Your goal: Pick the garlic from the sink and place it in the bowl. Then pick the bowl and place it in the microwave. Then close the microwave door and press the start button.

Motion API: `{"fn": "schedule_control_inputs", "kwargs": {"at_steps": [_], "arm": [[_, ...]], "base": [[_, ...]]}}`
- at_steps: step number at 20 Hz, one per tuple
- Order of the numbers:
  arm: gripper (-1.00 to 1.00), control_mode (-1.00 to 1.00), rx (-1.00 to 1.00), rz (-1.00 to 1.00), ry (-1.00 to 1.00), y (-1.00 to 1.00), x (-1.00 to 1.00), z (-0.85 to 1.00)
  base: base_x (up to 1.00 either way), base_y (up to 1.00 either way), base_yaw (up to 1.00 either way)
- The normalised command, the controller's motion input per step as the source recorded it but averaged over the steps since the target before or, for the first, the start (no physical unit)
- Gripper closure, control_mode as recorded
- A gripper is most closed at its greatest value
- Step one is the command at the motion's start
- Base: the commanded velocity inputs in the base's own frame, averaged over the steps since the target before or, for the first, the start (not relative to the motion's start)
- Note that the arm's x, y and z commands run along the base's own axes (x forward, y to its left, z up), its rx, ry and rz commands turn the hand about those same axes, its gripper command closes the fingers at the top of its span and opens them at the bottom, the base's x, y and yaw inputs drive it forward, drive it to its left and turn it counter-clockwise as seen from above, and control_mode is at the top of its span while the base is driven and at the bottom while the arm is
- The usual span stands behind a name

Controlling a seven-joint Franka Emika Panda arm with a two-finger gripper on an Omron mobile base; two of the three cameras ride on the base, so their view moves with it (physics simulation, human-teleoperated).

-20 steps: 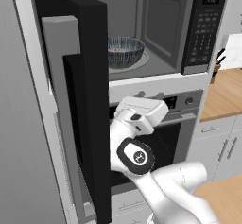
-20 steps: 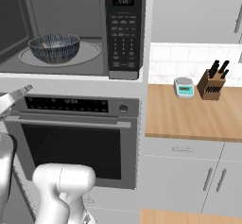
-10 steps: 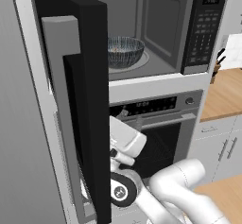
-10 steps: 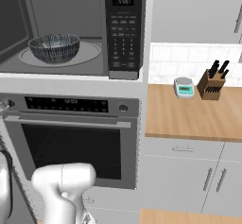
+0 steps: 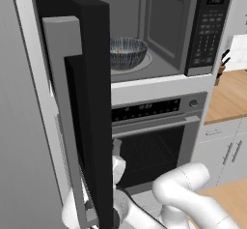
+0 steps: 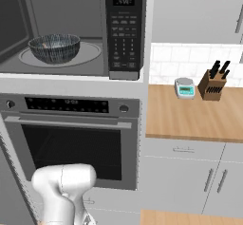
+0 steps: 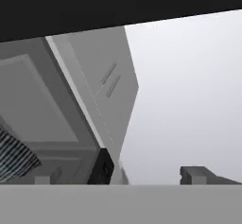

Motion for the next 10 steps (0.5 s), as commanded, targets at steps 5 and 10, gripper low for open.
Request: {"fn": "schedule_control_inputs", "kwargs": {"at_steps": [5,10], "arm": [[-1.0,-1.0,0.0,0.16,-0.13,0.71,0.0,-0.22],[-1.0,-1.0,0.0,0.24,-0.18,0.68,0.0,-0.3]], "base": [[0.0,0.0,0.0],[0.0,0.0,0.0]]}}
